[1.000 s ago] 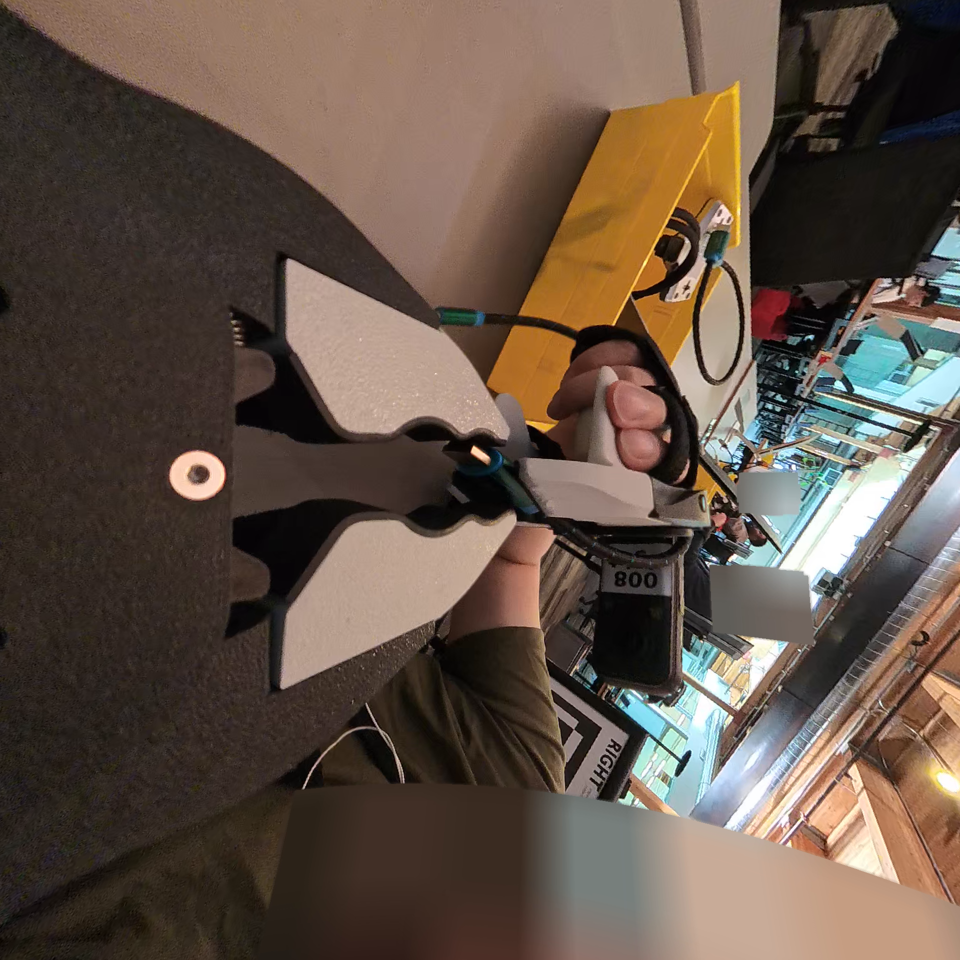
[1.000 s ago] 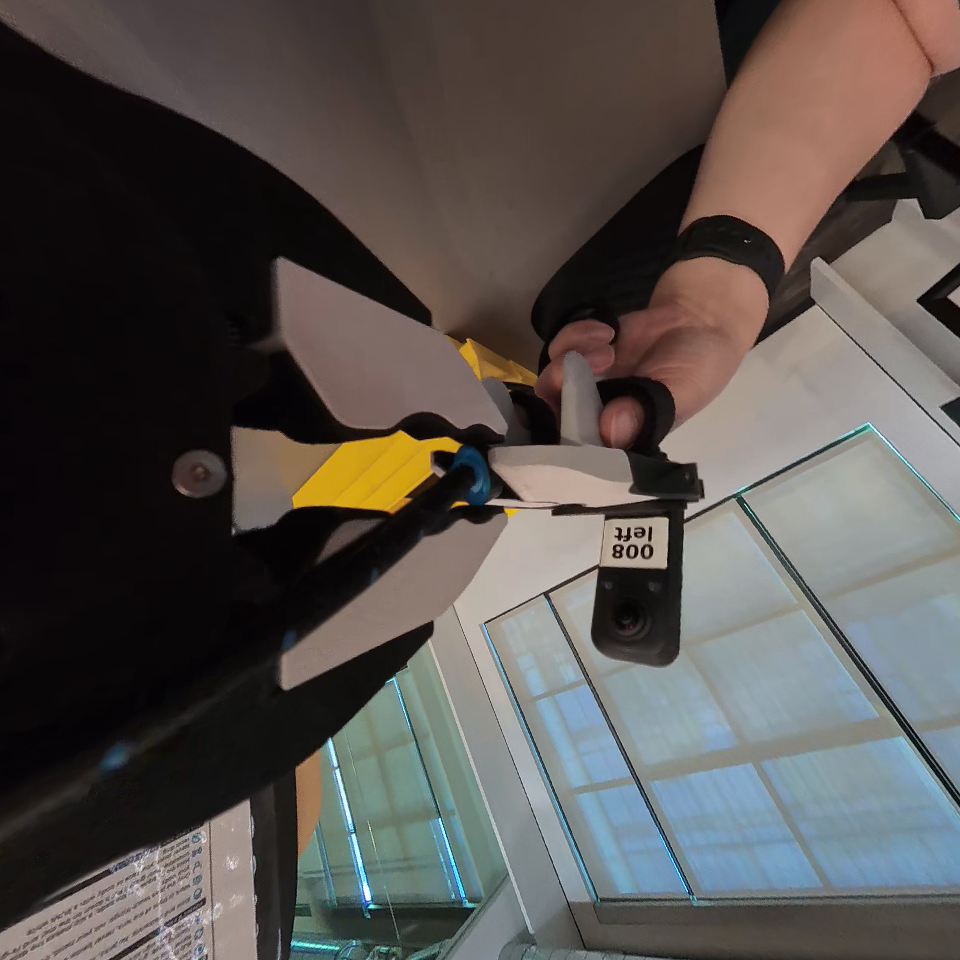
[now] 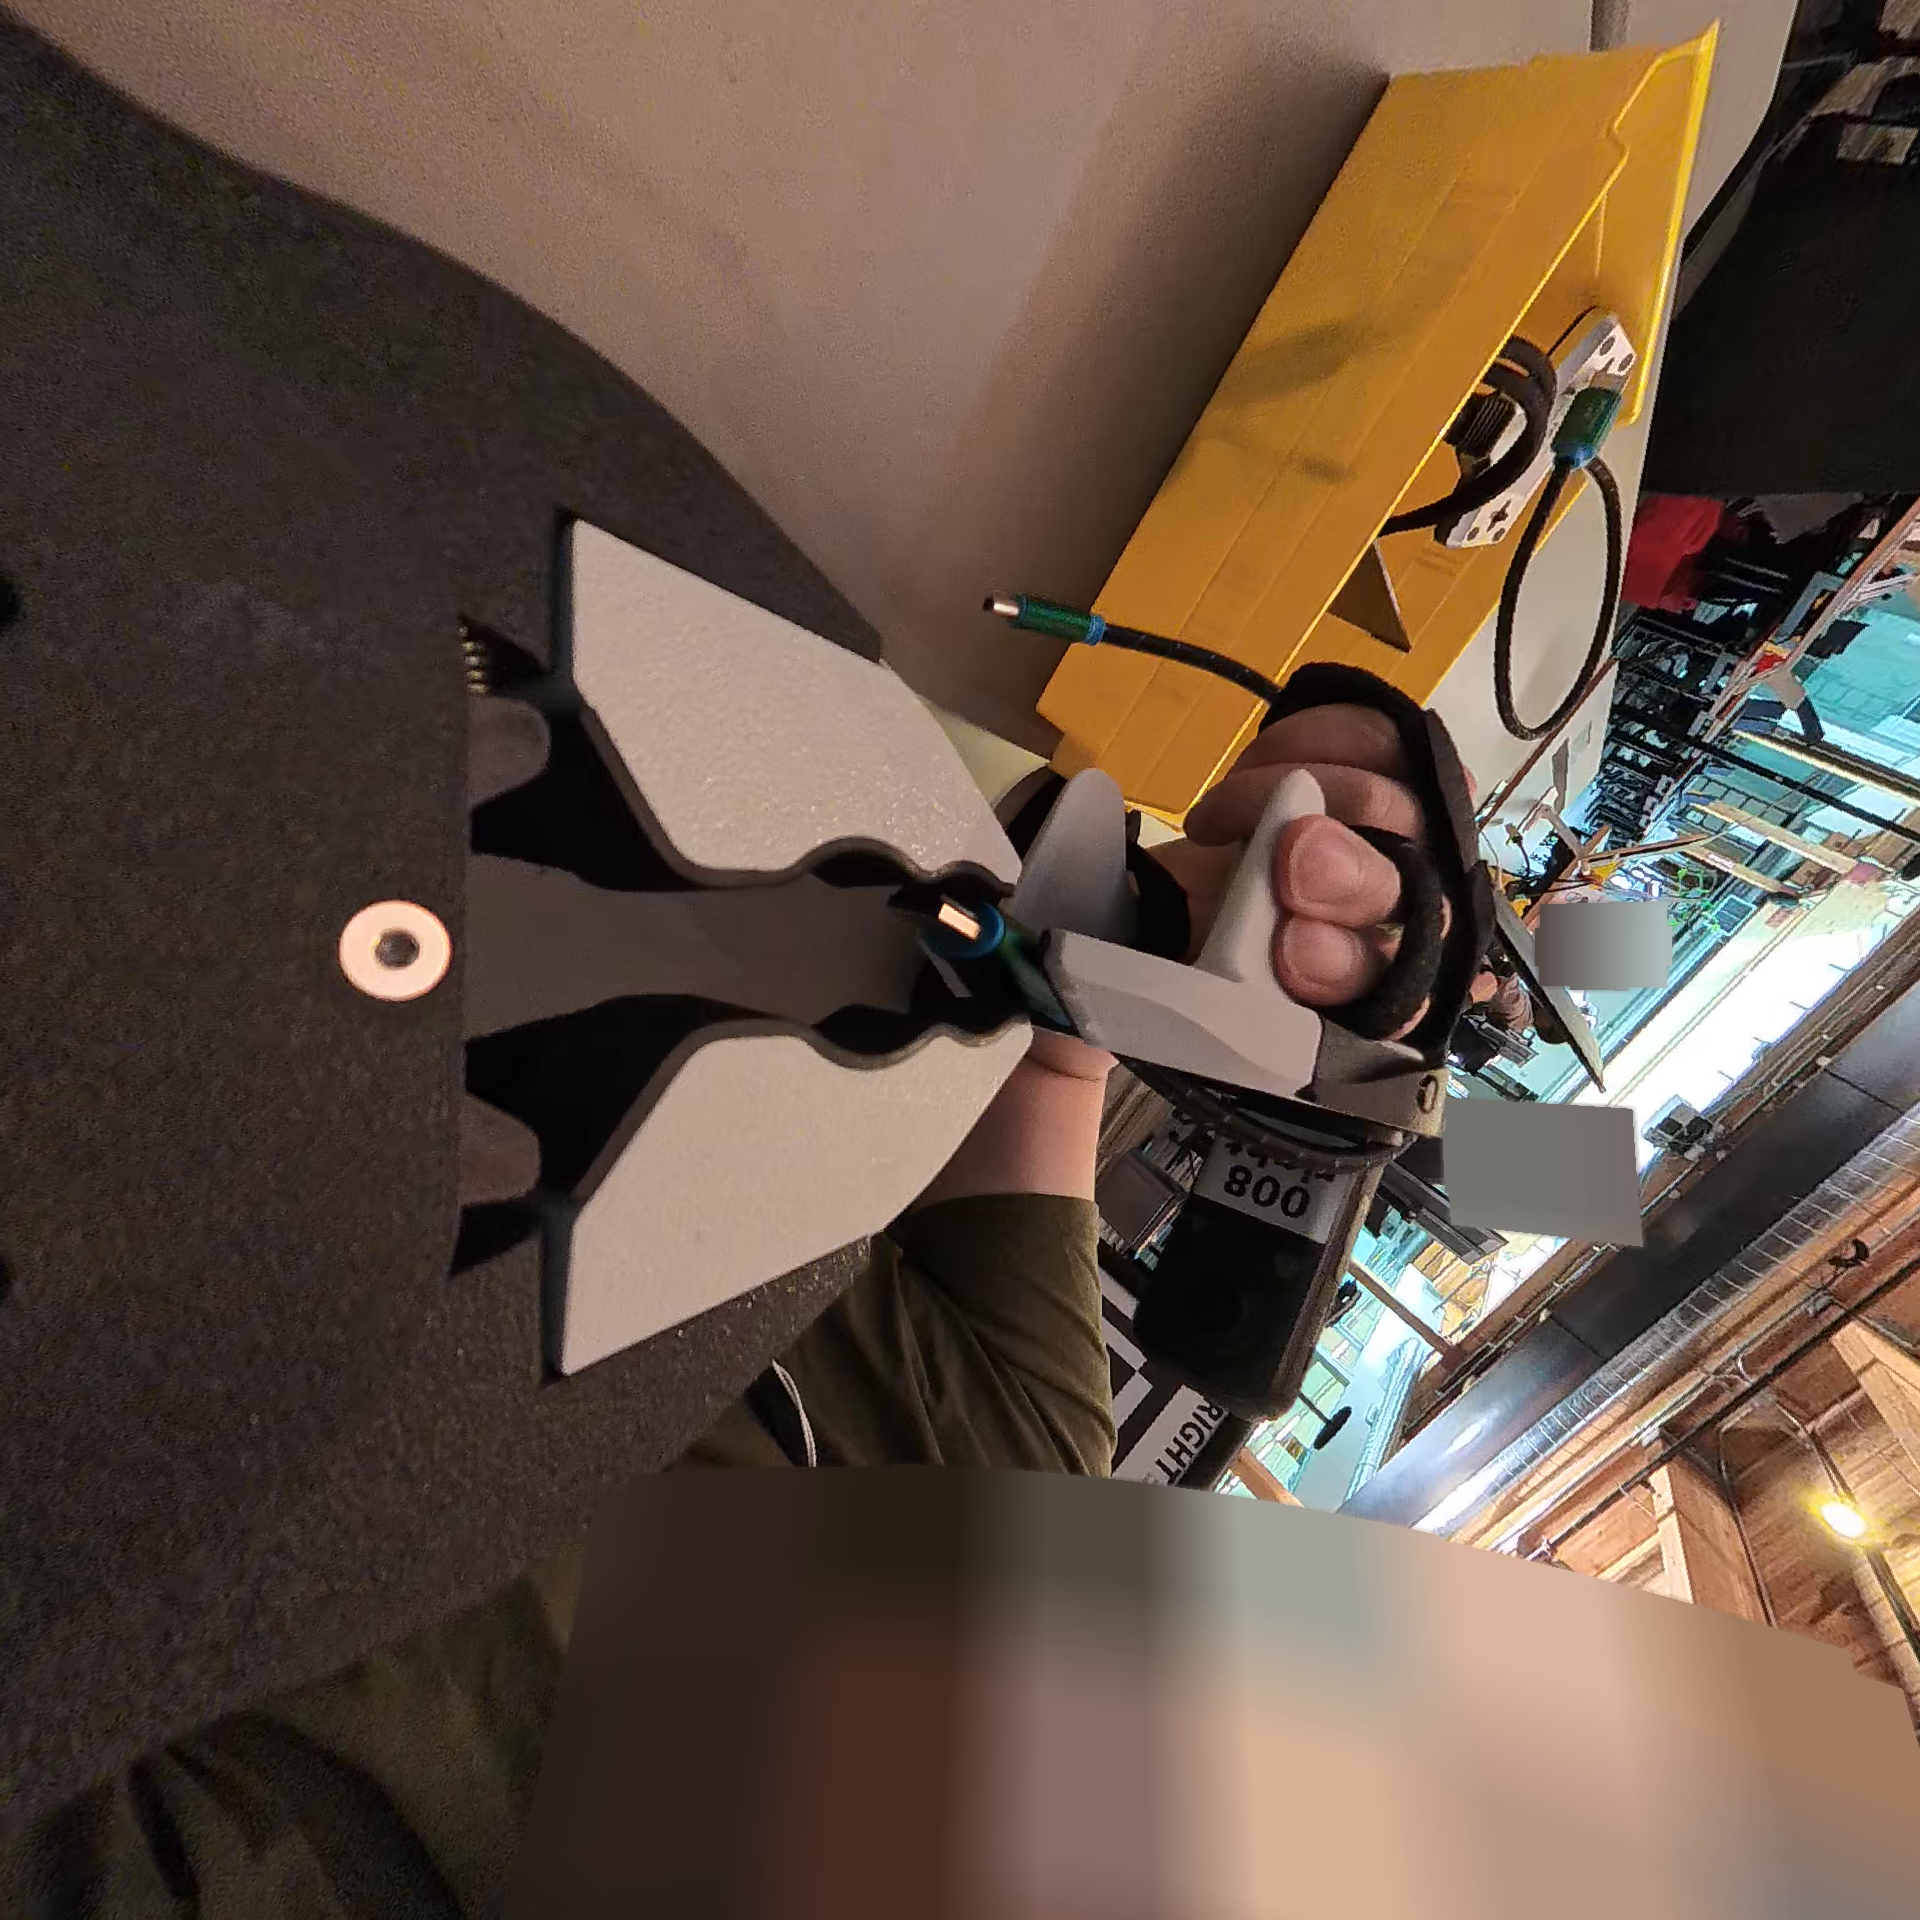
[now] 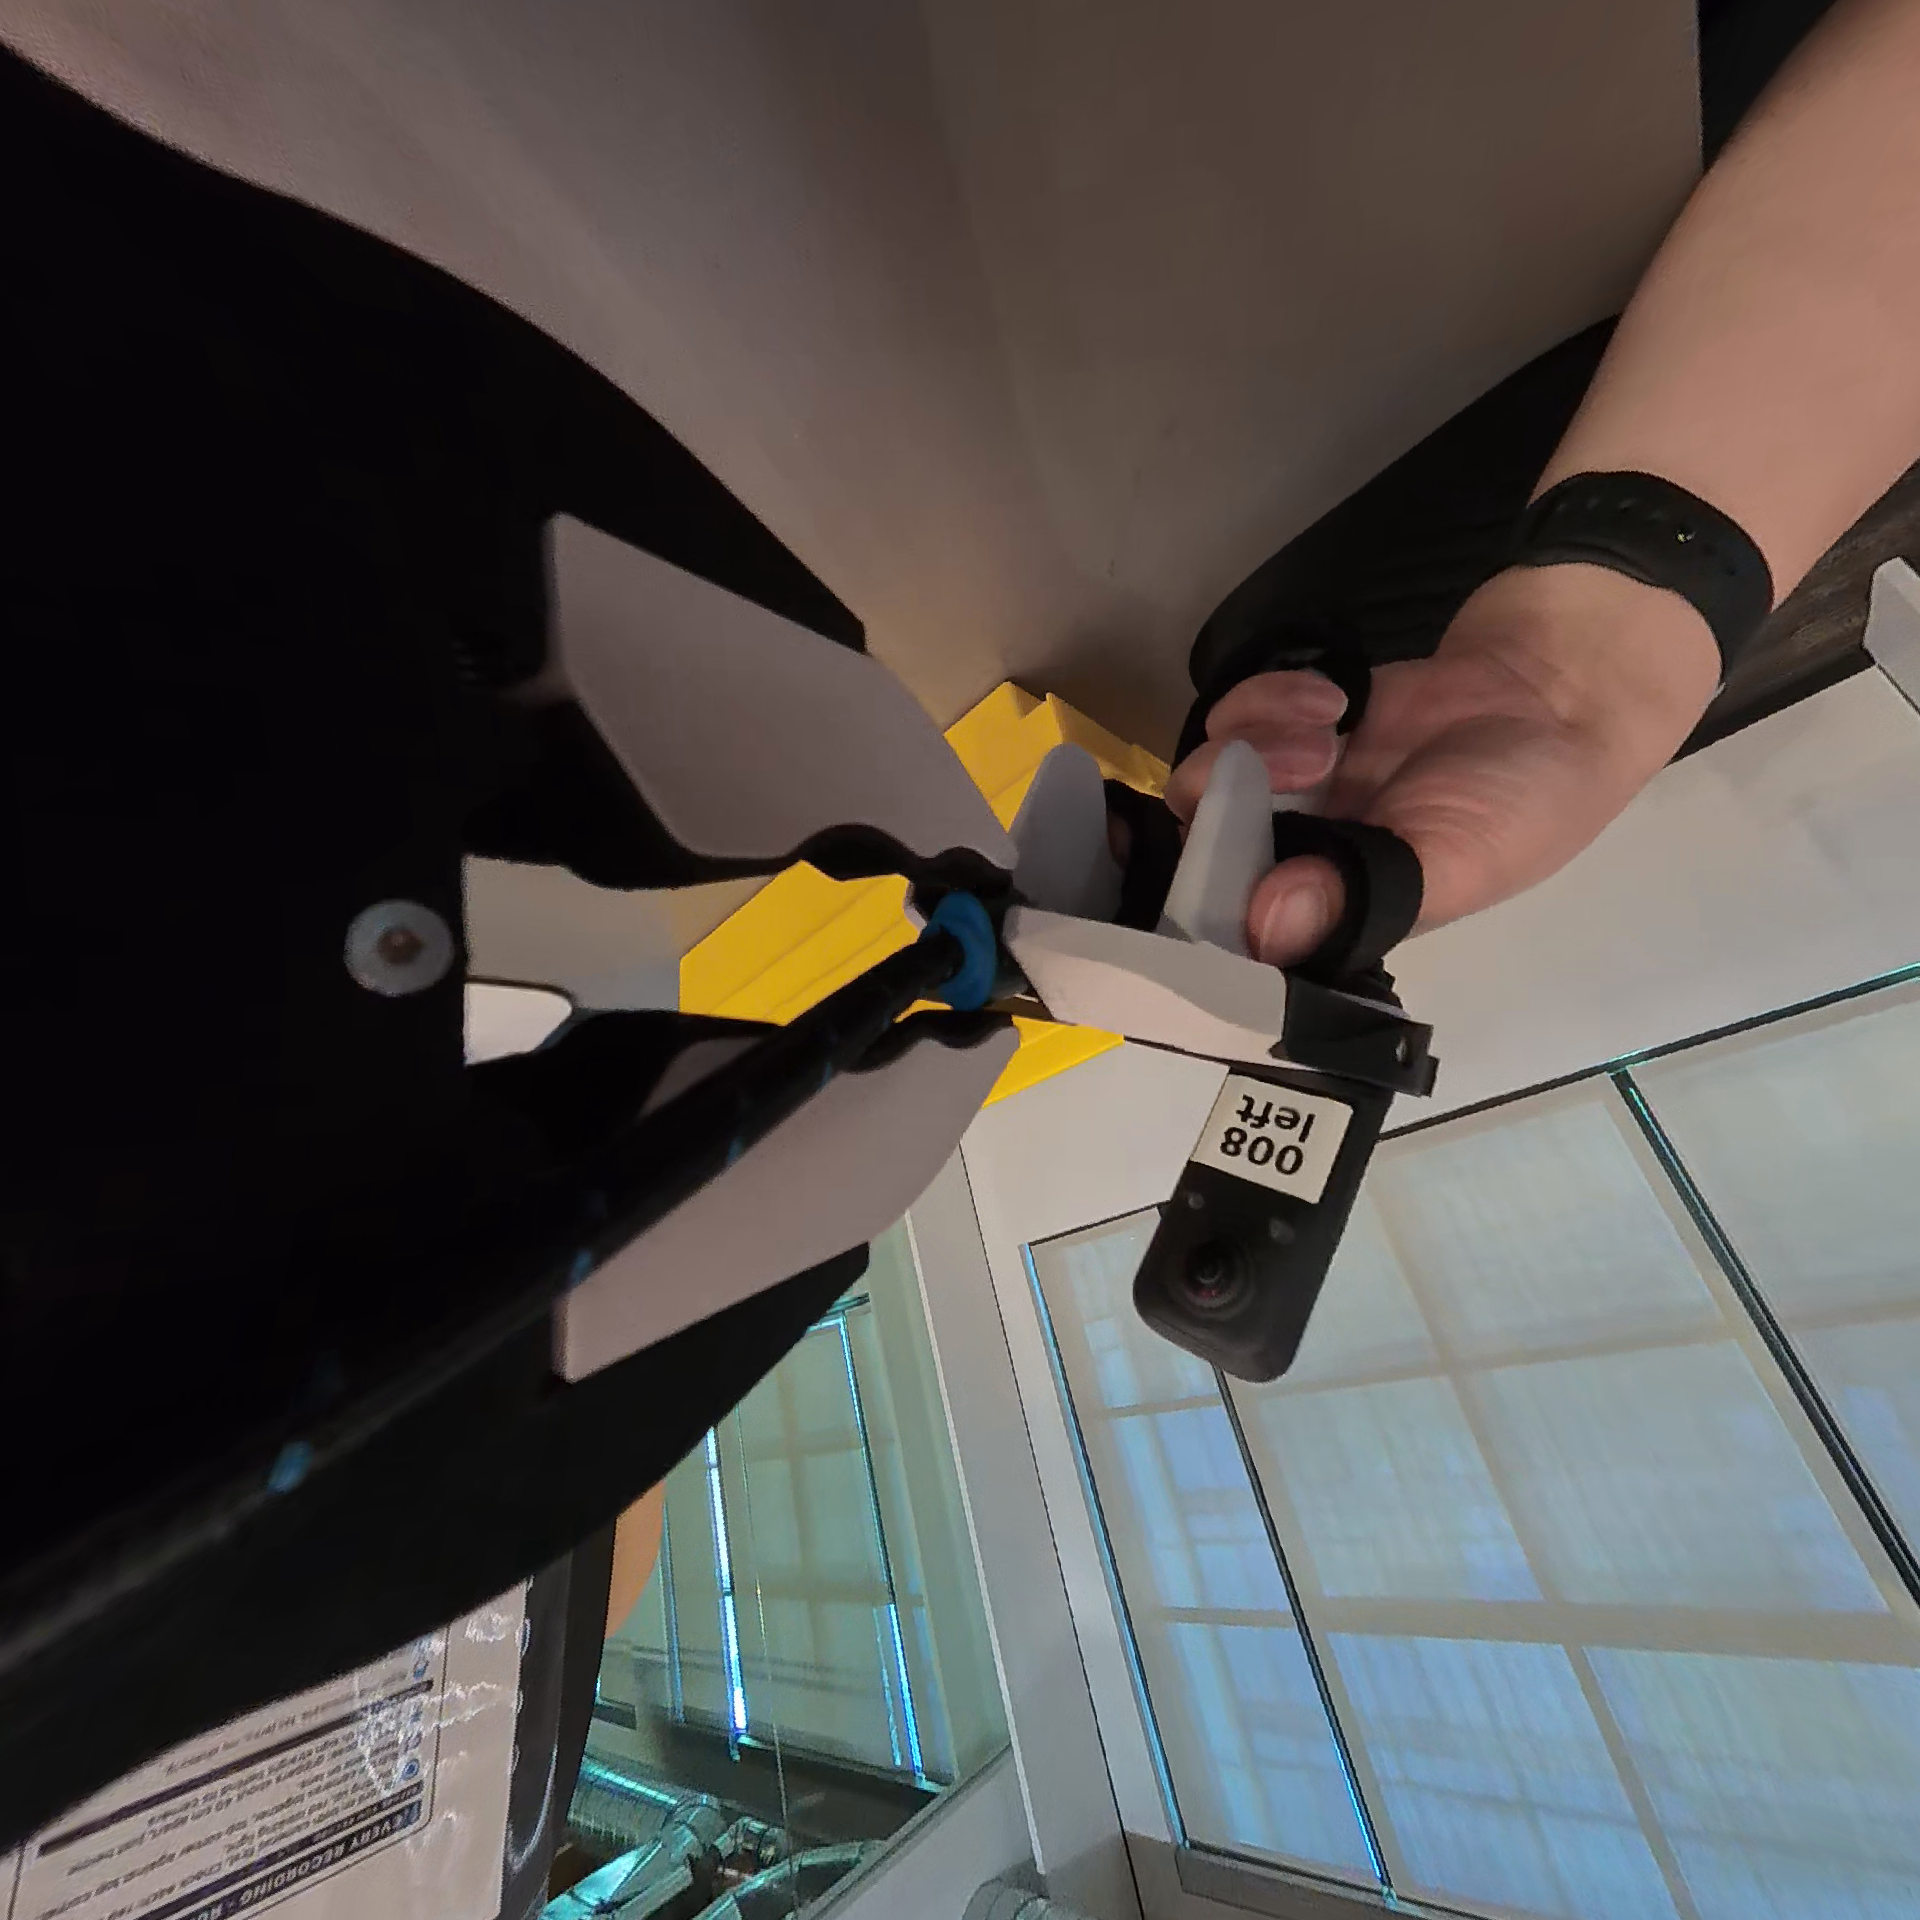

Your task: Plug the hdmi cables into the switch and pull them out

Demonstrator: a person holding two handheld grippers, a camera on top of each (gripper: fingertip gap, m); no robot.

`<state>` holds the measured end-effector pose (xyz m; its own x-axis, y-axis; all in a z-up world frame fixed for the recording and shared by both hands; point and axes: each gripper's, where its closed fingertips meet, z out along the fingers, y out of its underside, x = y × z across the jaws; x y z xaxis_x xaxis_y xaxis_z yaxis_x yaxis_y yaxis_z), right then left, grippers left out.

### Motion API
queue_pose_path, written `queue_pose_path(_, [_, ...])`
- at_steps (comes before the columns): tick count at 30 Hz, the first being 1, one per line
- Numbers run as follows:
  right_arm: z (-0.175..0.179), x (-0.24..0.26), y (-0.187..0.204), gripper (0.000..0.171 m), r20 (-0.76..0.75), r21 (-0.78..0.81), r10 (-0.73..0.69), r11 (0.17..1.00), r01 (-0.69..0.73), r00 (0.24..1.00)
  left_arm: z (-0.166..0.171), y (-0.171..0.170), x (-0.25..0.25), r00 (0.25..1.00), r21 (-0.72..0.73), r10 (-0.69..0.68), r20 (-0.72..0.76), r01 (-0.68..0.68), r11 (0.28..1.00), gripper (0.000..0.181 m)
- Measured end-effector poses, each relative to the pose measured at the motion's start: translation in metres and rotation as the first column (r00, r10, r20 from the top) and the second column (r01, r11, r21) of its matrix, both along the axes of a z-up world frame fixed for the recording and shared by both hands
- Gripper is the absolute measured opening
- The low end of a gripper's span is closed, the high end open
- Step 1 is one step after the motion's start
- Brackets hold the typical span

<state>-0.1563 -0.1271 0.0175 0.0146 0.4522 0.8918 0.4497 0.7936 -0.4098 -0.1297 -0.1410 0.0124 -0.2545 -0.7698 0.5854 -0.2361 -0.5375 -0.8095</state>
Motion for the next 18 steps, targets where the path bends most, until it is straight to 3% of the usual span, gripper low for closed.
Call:
queue_pose_path(8, [0.000, 0.000, 0.003, 0.022, -0.013, -0.050, -0.028, 0.998, 0.028, 1.000, 0.001, 0.003, -0.001, 1.000, 0.045, 0.015, 0.018, -0.015, 0.999, 0.021])
queue_pose_path(10, [0.002, 0.003, 0.006, 0.022, -0.032, -0.049, -0.044, 0.998, 0.042, 0.999, 0.006, 0.007, -0.003, 0.998, 0.038, 0.039, 0.040, -0.040, 0.998, 0.029])
queue_pose_path(14, [0.021, 0.014, 0.013, 0.022, -0.136, -0.061, -0.073, 0.996, 0.065, 0.988, 0.027, 0.024, -0.026, 0.977, 0.049, 0.142, 0.159, -0.151, 0.987, 0.038])
queue_pose_path(18, [0.054, 0.032, 0.014, 0.022, -0.259, -0.070, -0.097, 0.994, 0.081, 0.961, 0.033, 0.036, -0.043, 0.943, 0.164, 0.259, 0.211, -0.295, 0.941, 0.044])
